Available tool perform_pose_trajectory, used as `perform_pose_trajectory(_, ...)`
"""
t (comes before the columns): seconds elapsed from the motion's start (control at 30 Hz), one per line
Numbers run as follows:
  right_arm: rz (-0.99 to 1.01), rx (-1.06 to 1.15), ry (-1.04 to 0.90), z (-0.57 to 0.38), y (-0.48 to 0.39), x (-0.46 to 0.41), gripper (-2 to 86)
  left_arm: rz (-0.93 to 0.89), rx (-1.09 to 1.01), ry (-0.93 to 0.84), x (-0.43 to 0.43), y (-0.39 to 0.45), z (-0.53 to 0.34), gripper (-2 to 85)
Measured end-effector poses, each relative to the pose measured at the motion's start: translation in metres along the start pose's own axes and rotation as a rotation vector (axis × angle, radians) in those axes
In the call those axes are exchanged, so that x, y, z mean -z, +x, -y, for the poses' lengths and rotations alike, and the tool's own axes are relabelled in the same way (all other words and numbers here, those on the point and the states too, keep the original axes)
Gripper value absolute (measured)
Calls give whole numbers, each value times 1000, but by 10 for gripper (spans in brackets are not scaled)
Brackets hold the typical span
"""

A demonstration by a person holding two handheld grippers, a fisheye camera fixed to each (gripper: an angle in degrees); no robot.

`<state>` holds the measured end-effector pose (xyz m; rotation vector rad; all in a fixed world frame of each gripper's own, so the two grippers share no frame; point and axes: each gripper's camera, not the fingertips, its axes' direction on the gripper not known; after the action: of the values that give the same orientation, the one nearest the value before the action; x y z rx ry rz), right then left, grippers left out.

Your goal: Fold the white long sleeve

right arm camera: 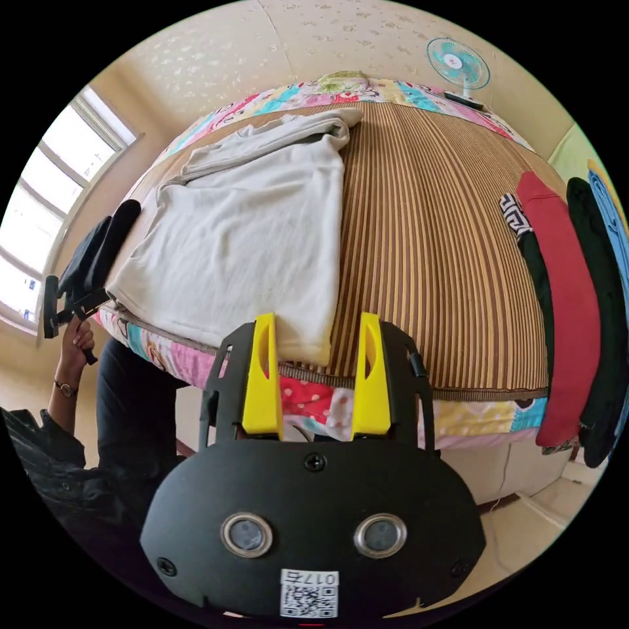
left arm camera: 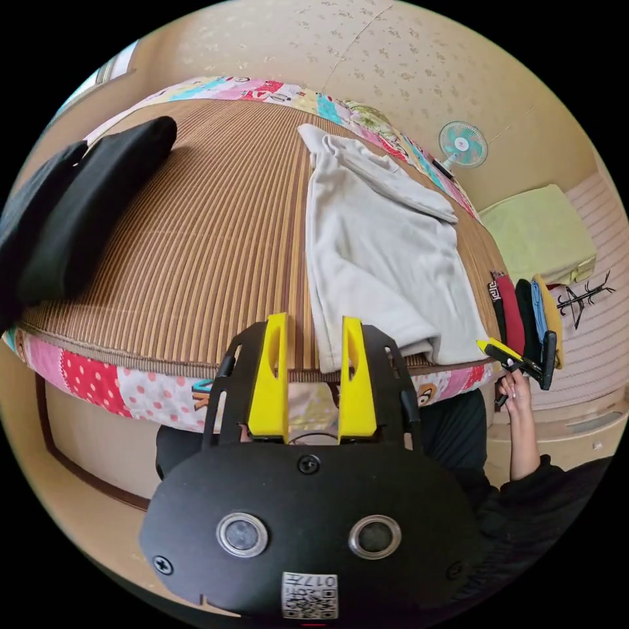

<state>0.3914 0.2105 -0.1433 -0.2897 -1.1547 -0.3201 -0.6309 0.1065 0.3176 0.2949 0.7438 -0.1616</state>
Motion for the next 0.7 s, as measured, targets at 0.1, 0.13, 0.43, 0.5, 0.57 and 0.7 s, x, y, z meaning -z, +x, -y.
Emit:
perform_pose_trajectory(0.1,-33,-3,-23,-7,-8,13,116,67,-30,23,4,7,-23,58)
perform_pose_trajectory(0.13,1,-22,-54,-4,-3,23,76,84,-51,-20,9,9,-21,51)
perform_pose_trajectory(0.43,672,-52,134,-74,83,163,30,-536,-238,-12,146,-64,-74,25)
perform_pose_trajectory(0.5,729,-5,146,-93,85,188,29,-655,-229,-9,166,-81,-99,24)
perform_pose_trajectory(0.57,645,-30,200,-103,84,217,29,-765,-148,73,192,-106,-118,24)
perform_pose_trajectory(0.7,426,0,237,-52,58,237,30,-834,0,169,208,-130,-84,24)
